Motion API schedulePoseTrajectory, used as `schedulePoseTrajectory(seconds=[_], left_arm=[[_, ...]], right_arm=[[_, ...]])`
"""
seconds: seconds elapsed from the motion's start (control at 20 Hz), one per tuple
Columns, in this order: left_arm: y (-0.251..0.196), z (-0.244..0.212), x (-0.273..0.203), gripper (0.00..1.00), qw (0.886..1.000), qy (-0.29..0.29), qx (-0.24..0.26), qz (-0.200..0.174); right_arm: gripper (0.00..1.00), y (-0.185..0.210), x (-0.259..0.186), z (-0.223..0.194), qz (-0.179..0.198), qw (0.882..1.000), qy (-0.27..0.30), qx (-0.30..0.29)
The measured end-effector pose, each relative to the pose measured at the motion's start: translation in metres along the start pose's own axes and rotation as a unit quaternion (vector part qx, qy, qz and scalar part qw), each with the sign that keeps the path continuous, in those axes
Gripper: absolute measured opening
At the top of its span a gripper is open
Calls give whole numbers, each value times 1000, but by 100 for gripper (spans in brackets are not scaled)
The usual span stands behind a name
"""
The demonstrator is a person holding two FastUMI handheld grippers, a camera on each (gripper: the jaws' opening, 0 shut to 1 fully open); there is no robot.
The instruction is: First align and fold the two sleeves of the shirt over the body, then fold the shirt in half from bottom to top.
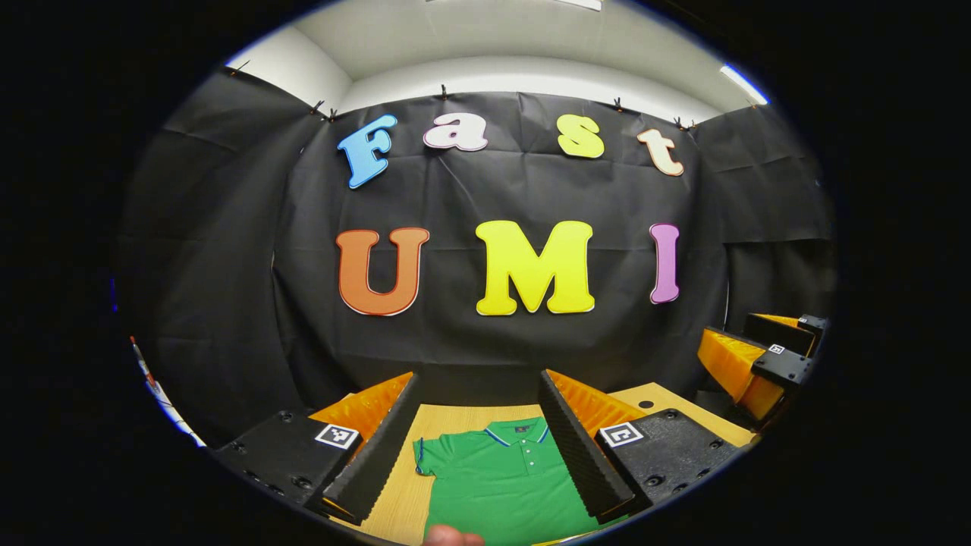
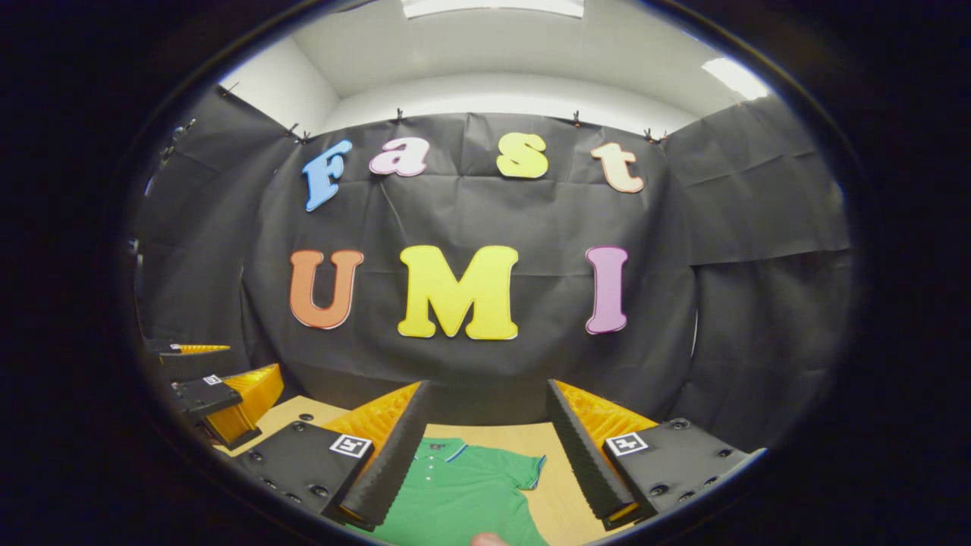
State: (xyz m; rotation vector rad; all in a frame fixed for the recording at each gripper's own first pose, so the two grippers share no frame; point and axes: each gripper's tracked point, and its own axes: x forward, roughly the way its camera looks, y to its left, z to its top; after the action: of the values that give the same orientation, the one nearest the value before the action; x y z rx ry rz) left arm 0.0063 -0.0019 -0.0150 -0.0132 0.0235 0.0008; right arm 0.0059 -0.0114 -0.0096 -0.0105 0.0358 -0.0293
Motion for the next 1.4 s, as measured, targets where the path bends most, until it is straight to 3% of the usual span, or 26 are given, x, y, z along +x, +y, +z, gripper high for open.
schedulePoseTrajectory(seconds=[0.95,1.4], left_arm=[[-6,-10,11,99,1000,10,0,19],[-15,-28,20,99,999,36,-7,36]], right_arm=[[93,-16,21,-16,17,1000,16,-9],[96,-67,81,-101,25,994,97,-41]])
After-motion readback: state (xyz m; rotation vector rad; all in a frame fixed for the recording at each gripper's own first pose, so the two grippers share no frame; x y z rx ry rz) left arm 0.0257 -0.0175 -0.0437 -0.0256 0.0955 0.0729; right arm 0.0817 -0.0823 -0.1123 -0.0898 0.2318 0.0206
